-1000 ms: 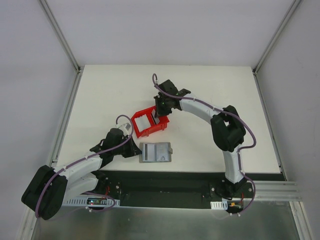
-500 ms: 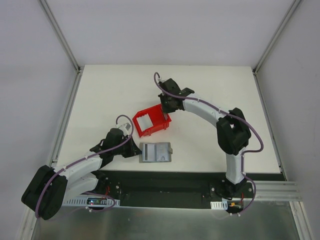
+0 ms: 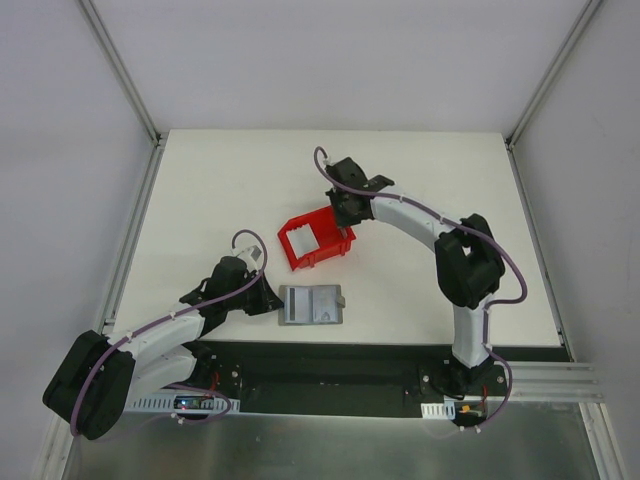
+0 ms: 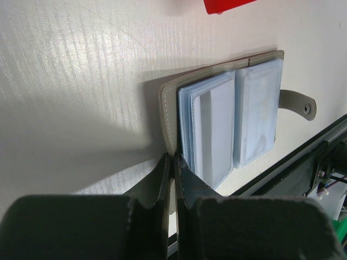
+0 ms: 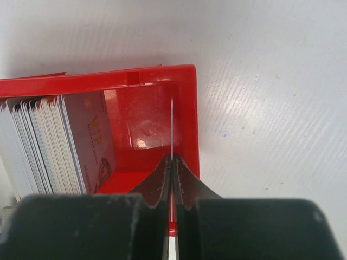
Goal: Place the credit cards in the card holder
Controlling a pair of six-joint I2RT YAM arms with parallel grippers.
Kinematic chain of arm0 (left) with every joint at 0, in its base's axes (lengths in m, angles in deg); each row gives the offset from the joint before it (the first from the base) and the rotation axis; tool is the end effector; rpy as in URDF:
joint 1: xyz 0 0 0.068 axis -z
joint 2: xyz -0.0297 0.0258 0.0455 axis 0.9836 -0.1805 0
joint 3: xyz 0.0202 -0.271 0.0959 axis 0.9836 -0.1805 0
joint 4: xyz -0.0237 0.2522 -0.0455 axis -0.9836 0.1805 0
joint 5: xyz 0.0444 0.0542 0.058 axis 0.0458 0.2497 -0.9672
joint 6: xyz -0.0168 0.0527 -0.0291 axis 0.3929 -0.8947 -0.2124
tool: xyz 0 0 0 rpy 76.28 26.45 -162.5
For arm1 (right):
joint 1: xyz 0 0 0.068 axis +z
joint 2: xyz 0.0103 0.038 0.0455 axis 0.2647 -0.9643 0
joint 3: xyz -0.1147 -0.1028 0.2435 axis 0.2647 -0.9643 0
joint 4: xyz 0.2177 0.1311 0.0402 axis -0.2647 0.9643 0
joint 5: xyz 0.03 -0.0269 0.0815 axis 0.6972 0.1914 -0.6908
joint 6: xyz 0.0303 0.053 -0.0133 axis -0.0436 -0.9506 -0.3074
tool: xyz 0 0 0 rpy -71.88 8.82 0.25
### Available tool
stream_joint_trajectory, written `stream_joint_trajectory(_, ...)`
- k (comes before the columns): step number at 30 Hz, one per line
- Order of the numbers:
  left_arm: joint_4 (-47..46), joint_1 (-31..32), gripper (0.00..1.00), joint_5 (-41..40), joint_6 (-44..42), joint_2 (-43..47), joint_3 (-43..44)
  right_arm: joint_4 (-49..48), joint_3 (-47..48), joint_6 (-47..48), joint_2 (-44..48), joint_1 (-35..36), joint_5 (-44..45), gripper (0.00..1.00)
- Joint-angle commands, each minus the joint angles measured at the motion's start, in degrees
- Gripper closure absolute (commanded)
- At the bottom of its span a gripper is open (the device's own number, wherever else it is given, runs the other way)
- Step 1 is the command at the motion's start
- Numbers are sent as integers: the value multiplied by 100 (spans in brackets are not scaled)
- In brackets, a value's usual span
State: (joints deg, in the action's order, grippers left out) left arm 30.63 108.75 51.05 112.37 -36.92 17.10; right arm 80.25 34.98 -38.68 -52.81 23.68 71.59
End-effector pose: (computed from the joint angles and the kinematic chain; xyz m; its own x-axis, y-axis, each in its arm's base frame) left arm 0.1485 -0.0995 0.1529 -0.8325 -0.2552 -0.4917 0.1746 0.7214 -0.6701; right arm 0.3538 0.2797 0.2386 -0.6240 -0.4745 -0.6209 -0.5538 0.8291 -0.0771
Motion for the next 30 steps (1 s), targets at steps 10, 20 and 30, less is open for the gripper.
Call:
stream_joint_trajectory(10,47,-14,100,133,-52,107,52,-247,-465,-324,1756,184,-534,100)
stream_joint_trajectory(20,126,-14,100,485,-61,528,157,-2021,-2698,-1826,3129,1606,440,100)
stream_joint_trajectory(30,284,-14,100,512,-87,942,78,-3121,-2972,-2179,2480,2689,636,100)
